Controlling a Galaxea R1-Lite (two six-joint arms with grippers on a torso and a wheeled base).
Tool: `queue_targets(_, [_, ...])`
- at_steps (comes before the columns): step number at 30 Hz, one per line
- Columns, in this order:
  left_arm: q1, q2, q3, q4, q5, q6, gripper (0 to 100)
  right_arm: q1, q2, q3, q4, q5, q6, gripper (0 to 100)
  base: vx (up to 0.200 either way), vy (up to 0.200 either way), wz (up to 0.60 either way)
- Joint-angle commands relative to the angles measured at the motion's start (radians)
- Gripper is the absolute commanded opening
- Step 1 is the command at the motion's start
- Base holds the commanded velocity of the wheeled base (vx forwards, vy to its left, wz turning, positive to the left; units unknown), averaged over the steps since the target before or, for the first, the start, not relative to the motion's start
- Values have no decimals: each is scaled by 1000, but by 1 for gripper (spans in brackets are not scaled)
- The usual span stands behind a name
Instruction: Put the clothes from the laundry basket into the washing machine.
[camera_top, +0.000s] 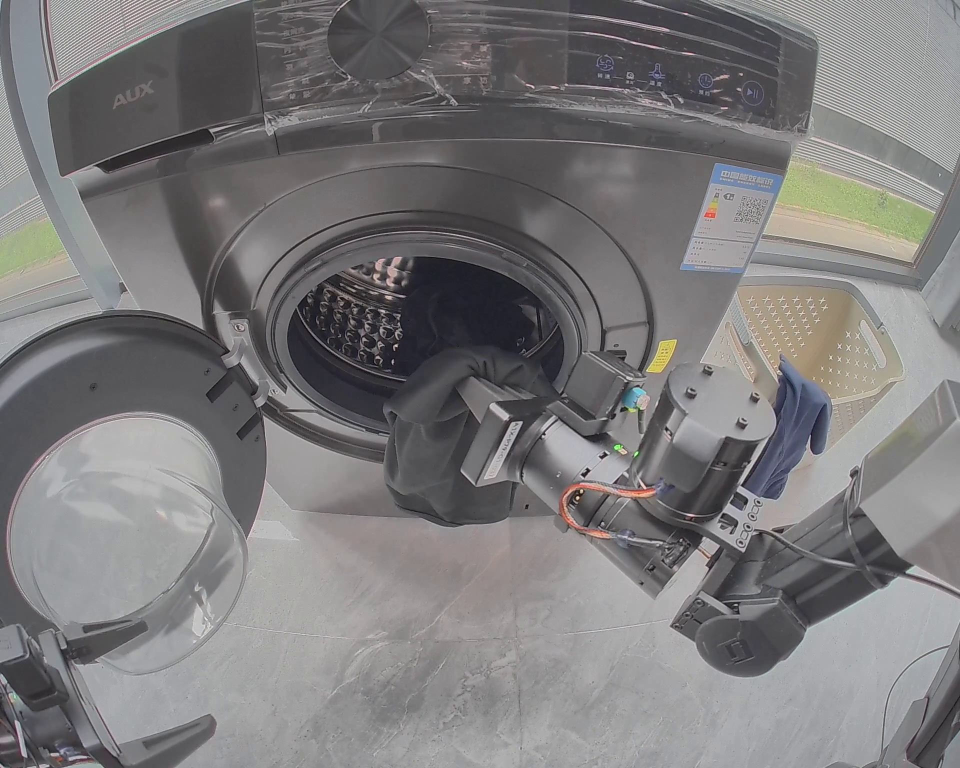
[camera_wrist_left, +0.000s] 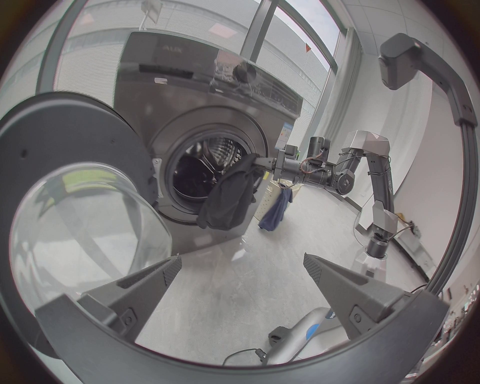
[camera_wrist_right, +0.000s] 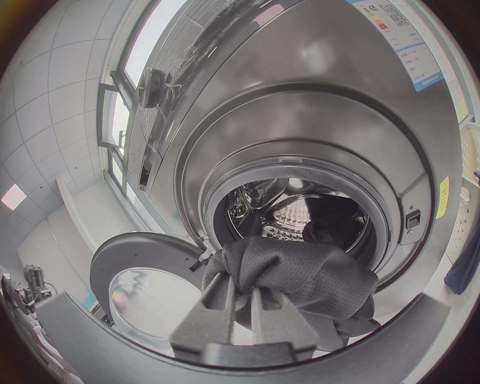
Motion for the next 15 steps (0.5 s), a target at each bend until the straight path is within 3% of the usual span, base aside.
queue_targets(1, [-126,346,-44,-133,-17,5,100,8,6,-16,-38,-15,2,0,0,0,0])
queue_targets(7, [-219,570,-67,-261,42,1,100,10,-17,-1,-41,-18,2,0,0,0,0])
queue_targets(15, [-258,844,-119,-425,54,-2,100,24,-50,47,-42,-19,2,0,0,0,0])
